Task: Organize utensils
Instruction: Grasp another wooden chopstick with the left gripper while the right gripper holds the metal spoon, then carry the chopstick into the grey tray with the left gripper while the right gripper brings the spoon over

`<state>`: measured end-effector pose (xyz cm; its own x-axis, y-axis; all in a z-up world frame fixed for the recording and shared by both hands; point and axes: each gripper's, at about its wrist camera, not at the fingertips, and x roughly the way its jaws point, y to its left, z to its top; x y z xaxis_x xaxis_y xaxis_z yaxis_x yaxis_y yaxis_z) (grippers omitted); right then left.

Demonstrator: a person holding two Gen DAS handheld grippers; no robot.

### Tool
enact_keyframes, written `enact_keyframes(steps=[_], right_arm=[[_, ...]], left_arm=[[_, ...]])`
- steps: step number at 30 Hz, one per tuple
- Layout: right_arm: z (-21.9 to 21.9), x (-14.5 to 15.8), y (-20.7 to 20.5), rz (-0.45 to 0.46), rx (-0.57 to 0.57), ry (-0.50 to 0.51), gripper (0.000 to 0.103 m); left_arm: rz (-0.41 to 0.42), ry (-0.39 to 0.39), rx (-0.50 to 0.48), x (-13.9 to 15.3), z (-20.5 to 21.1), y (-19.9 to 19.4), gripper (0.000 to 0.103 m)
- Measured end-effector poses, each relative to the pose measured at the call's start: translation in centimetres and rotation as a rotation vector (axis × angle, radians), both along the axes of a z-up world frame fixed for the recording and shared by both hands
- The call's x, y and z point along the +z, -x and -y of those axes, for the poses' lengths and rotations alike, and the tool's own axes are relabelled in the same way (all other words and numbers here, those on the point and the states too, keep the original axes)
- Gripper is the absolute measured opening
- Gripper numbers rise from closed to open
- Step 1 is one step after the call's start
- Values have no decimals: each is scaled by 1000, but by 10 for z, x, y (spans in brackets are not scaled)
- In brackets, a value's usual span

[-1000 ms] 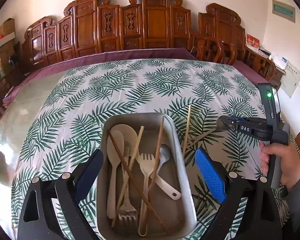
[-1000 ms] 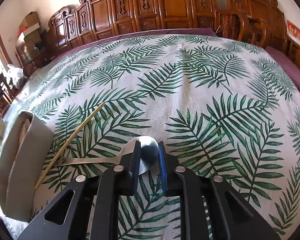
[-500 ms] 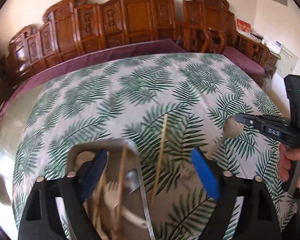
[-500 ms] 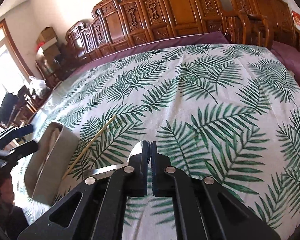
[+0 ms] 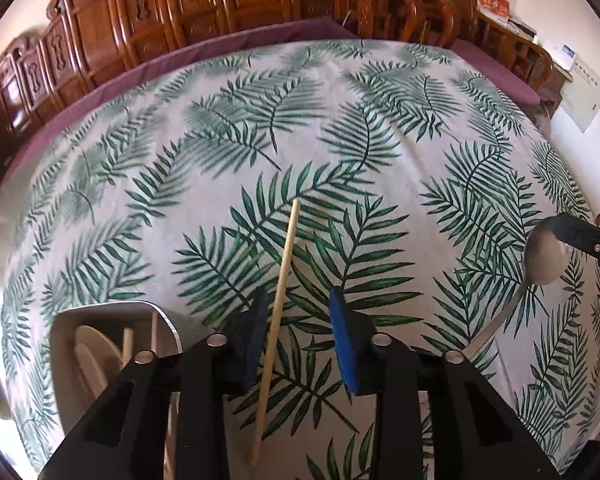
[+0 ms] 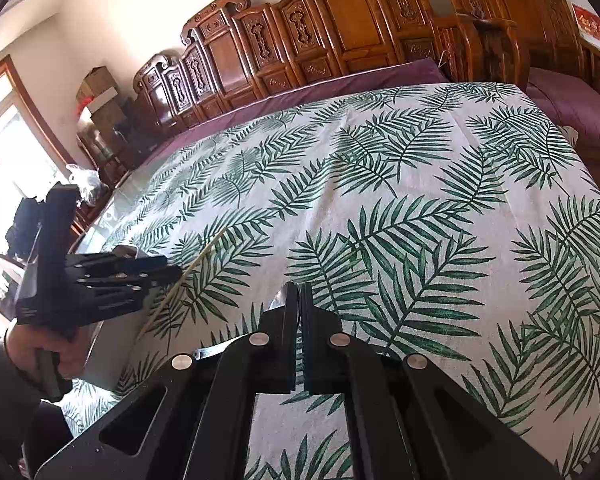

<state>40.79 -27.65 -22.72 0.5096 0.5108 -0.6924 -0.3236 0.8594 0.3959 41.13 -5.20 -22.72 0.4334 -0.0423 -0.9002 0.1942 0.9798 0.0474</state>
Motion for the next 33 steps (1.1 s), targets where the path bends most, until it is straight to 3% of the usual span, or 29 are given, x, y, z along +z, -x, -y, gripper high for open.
enact_keyframes(steps=[7,17,21,24,29,33], right_arm=[[0,0,-1,-1,3,-8,3],[-3,1,0,-8,-4,-10,3],[-5,1,0,-8,3,-9,3],[-5,-1,-2,-9,2,-7,3],[-6,0,-2,-12,7,-3,3],[-13,10,3,4,32,1,2]], left_arm=[[-33,-46,10,-11,-3,-6,20],[-45,-87,8,-18,-1,-9,18],[-54,-105,-7,-21,2,-10,6],[-56,-131,-22,-25,5,-11,6],[-64,-110,-30,-24,6,-11,5],[-26,-76,-24,-11,7,-2,4]])
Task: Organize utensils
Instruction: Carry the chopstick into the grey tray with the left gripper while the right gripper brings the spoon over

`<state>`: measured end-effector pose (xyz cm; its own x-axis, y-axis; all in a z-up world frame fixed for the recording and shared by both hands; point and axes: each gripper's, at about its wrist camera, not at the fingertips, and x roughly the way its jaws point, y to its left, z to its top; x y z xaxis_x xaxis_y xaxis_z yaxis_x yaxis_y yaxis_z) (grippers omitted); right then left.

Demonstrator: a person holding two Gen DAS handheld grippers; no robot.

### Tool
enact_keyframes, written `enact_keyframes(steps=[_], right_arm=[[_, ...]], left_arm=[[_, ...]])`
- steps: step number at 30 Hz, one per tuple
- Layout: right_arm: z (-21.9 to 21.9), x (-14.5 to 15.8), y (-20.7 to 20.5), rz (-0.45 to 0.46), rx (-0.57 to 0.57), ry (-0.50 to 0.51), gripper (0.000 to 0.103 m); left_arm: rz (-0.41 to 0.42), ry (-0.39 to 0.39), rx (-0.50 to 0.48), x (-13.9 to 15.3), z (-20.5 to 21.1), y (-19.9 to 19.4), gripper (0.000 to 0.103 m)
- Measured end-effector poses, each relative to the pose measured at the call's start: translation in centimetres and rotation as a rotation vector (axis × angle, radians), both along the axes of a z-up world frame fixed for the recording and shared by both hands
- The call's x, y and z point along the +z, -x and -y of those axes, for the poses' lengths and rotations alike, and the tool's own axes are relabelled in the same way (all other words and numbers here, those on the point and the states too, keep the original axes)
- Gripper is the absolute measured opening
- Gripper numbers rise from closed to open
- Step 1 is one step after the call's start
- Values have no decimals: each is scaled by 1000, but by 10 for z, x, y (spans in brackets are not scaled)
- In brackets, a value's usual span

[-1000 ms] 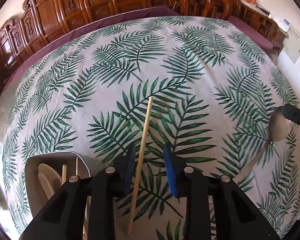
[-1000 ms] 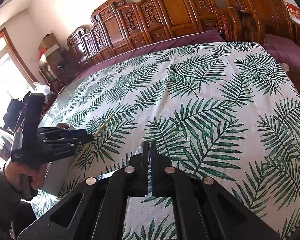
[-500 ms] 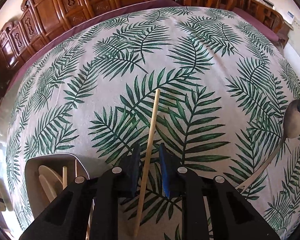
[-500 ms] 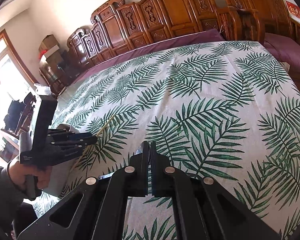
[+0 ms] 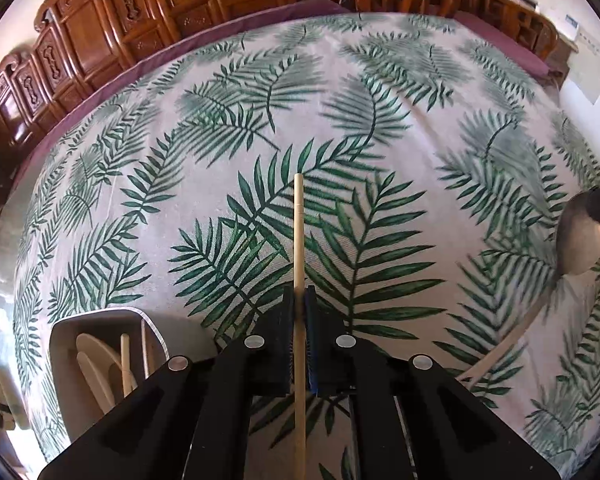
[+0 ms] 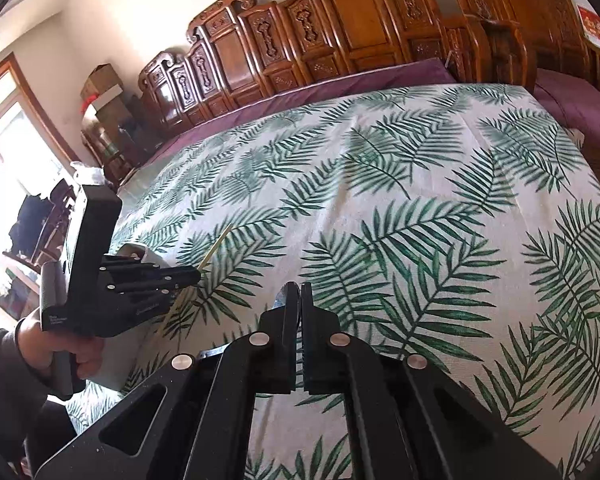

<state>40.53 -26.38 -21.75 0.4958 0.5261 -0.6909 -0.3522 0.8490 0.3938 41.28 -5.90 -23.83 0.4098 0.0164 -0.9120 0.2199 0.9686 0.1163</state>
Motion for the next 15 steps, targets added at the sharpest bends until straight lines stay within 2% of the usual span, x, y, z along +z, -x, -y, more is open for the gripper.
enact_keyframes(steps=[8,15], right_arm=[[-16,21,17,42,47,24,2],[-25,38,31,74,65,15,2]], left_arm=[[96,69,-13,45,0,31,4],[158,107,-8,84,-16,56,4]])
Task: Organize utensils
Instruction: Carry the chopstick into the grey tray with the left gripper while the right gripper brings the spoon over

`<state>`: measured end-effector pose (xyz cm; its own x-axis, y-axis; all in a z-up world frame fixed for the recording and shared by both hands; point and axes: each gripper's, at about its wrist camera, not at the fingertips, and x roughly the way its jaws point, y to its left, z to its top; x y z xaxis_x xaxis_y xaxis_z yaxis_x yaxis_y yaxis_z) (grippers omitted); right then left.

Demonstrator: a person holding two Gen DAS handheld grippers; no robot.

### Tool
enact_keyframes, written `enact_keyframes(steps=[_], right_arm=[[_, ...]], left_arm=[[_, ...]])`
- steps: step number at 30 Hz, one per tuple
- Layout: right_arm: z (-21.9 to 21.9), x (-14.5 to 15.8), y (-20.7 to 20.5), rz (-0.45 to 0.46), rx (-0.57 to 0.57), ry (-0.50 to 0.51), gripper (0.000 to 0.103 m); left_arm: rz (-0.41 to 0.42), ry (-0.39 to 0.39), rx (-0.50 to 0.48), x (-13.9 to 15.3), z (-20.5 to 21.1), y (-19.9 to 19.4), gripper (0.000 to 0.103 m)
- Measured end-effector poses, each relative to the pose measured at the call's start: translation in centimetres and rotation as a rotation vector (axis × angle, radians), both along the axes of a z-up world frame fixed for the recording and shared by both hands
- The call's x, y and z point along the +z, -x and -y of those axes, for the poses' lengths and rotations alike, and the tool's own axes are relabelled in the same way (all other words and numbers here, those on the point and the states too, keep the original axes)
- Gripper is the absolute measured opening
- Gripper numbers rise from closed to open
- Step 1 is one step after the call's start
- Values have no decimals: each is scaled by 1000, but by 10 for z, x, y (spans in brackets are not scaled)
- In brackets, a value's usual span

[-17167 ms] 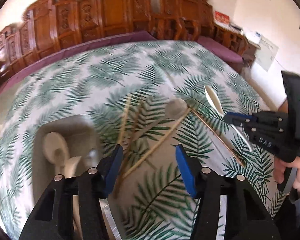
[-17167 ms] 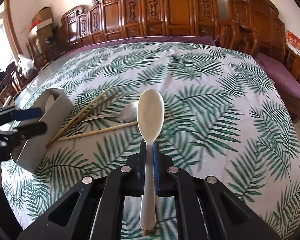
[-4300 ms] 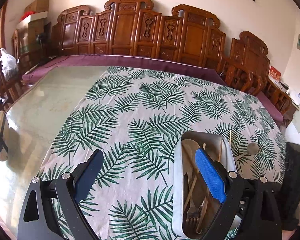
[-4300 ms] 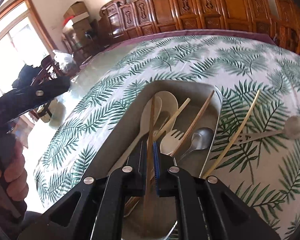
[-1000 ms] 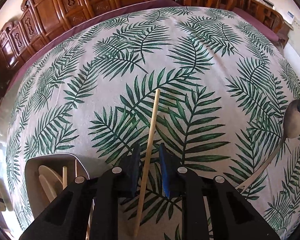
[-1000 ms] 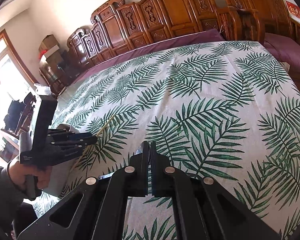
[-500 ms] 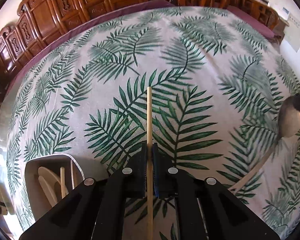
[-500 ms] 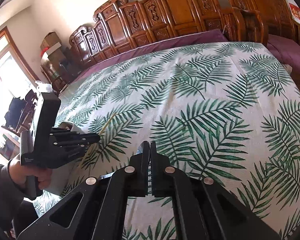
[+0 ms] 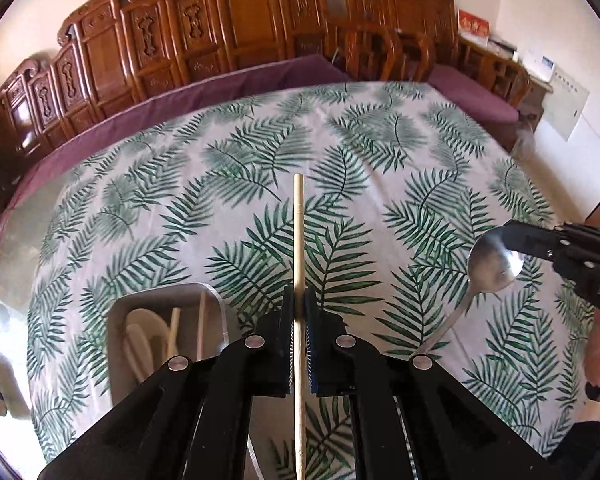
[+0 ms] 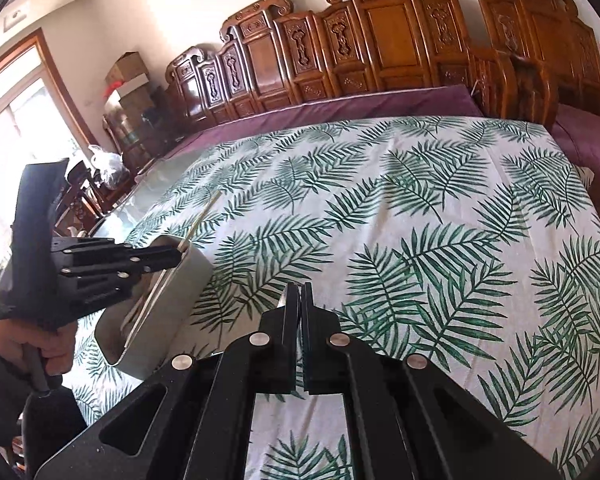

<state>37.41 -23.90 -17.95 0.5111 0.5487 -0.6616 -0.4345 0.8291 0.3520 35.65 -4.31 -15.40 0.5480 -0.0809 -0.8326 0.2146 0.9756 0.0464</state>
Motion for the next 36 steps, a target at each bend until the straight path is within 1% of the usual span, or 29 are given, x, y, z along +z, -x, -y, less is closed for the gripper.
enact_keyframes(steps=[8,13,16,19,25,27,32,36], right_arm=[[-15,24,10,43,21,-23,3],[-25,35,12,63,32,-45,3],[-31,38,13,68,38,-54,3],[-39,41,14,70,48,-63,3],[-55,42,17,77,69,-61,3],[-61,41,17,74,78,-56,3],[-74,35,17,67,88,-36,3],[-86,32,15,61,96,-31,3]], left_arm=[[40,13,49,21,-33,18,4],[54,23,81,28,-54,24,4],[58,20,99,27,-67,27,4],[44,12,118,17,-78,28,4],[-5,-3,163,-20,-102,30,5],[-26,7,169,-32,-109,31,5],[-60,9,165,-53,-119,34,5],[-77,15,154,-62,-122,35,5]])
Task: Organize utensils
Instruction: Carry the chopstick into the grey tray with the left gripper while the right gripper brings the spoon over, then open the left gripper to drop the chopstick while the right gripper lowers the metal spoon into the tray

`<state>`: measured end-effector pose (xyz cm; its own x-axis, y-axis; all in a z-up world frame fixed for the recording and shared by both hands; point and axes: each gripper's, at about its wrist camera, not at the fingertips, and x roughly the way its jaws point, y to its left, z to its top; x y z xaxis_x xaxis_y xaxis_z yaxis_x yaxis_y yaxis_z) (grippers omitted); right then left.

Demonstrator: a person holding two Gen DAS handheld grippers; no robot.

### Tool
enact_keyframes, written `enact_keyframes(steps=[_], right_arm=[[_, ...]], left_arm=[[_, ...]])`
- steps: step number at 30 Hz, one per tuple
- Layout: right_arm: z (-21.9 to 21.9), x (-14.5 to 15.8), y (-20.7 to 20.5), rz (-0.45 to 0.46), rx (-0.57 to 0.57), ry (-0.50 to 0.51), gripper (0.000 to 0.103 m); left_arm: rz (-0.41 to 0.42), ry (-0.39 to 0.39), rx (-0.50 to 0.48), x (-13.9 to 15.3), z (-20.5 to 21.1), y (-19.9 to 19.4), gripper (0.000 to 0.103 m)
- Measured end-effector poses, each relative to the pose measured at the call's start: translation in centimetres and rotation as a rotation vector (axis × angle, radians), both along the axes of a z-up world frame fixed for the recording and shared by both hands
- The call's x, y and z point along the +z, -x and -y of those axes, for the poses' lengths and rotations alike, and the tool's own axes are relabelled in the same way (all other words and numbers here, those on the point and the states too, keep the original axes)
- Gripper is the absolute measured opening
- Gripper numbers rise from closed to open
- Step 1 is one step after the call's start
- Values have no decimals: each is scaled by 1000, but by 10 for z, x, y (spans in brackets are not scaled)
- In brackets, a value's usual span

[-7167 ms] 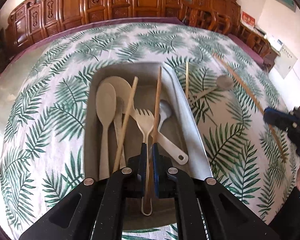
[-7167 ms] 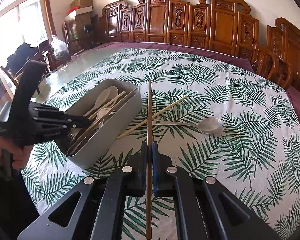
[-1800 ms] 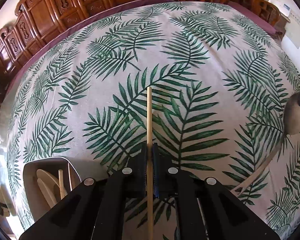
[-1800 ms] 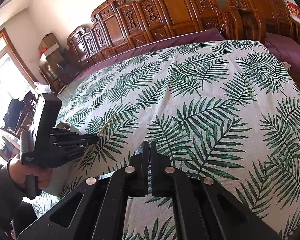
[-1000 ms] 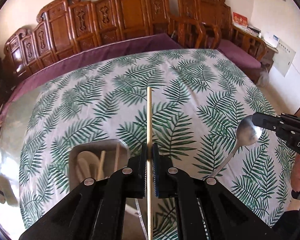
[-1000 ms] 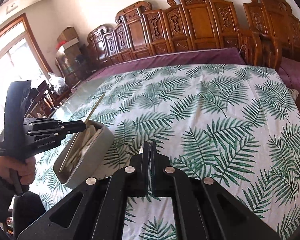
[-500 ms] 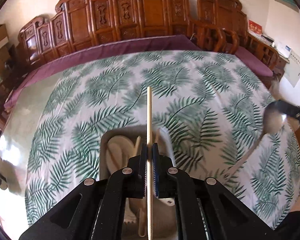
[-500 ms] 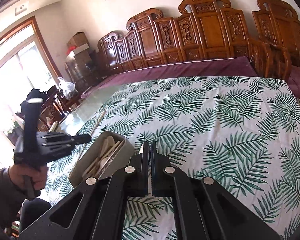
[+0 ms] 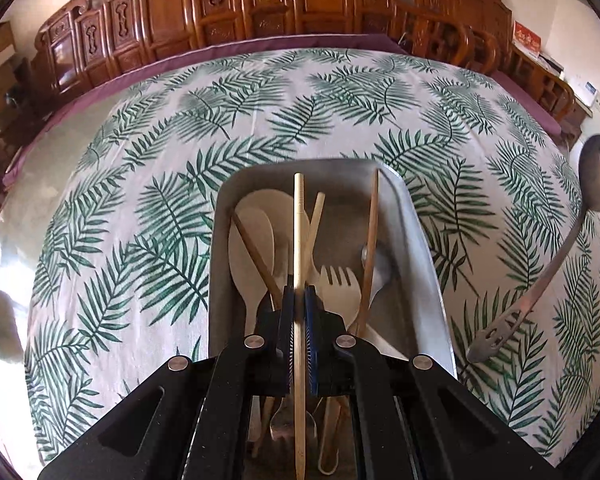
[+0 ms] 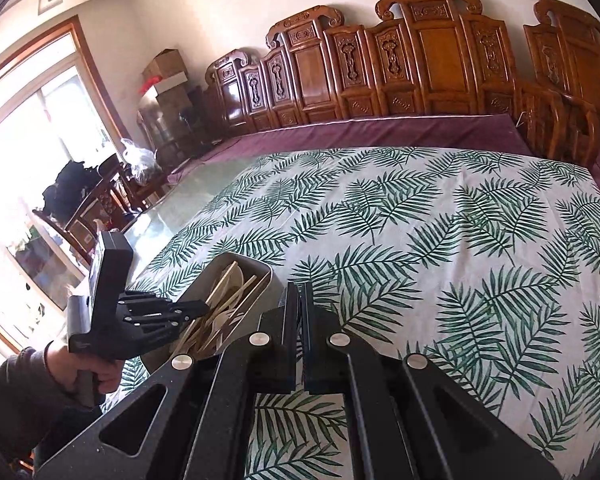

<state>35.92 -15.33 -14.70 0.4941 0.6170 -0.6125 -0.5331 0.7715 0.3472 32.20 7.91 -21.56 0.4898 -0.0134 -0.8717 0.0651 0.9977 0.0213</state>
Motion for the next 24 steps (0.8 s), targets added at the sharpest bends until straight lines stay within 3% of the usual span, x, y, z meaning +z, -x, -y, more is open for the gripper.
enact_keyframes(steps=[5,10,18,24], right_arm=[[-16,0,2,2,20,12,3],[-35,1,8,12,53,33,3],[-66,3,17,26,117,63,3],[-87,-4,21,17,153,97,3]], left_arm=[[14,8,-4,1,-4,6,5],[67,12,7,15,-10,20,18],[112,35,29,25,-24,41,19],[140,34,63,31,-38,47,27]])
